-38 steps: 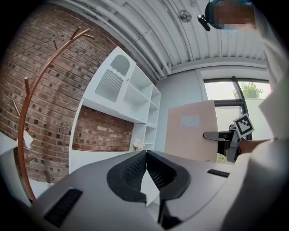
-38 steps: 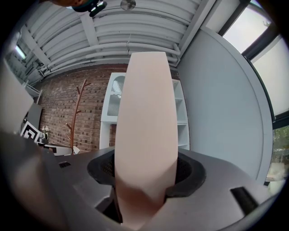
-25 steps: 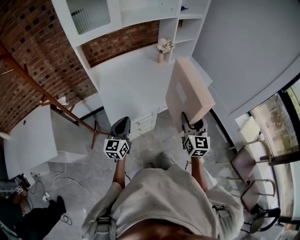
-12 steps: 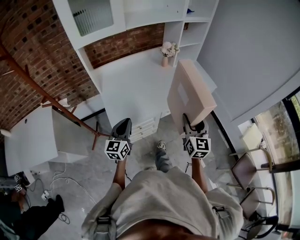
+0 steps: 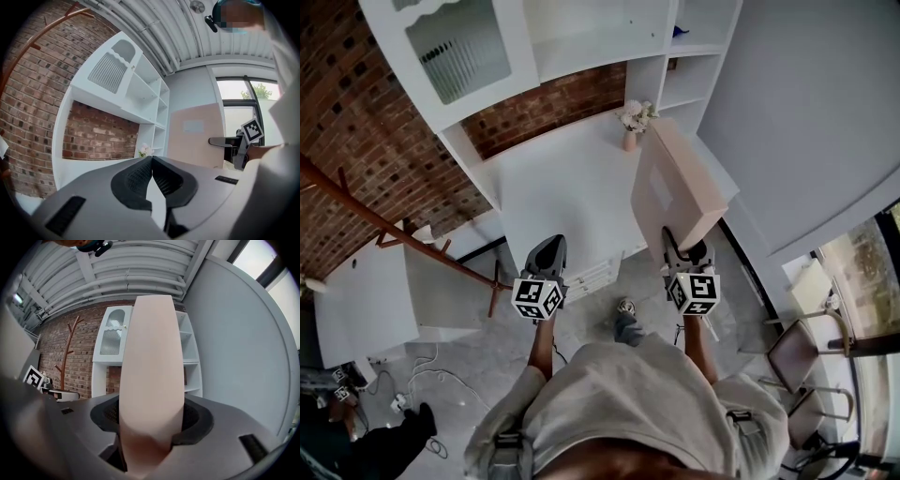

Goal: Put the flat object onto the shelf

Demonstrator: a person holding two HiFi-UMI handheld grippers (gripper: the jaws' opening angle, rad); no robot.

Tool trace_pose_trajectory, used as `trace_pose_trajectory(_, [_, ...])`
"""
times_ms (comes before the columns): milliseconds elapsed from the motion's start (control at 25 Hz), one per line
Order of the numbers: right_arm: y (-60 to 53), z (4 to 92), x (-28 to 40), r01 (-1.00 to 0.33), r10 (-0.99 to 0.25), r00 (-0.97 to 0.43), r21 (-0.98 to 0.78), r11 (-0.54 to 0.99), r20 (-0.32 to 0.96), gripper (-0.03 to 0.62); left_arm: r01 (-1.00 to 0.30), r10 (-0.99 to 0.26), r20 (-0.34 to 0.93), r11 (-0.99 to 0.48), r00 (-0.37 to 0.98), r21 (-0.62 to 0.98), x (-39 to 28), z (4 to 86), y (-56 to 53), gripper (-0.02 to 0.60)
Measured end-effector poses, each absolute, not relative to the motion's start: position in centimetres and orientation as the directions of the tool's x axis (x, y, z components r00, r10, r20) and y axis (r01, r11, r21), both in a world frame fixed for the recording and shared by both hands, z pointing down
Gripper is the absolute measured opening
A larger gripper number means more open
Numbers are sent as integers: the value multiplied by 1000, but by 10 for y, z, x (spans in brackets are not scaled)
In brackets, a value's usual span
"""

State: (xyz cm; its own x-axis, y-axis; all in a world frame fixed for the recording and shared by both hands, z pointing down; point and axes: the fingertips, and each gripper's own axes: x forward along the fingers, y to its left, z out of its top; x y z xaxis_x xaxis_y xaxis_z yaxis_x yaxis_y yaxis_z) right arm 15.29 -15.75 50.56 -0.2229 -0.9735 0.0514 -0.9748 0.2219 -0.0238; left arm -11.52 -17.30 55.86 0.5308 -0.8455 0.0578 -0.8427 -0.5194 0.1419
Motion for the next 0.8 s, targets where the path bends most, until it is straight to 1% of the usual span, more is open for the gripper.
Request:
trace_pose_trajectory(400, [-248,493,177,-964,-964,-264,-39,263,32,284,-869,-872,62,-475,486,137,-96,550,-254,15])
trace_pose_trajectory(800, [-326,480,201,-948,-948,-317,-35,317,1,284,-892,-897,38,-434,441,127,-72,537,-324,15])
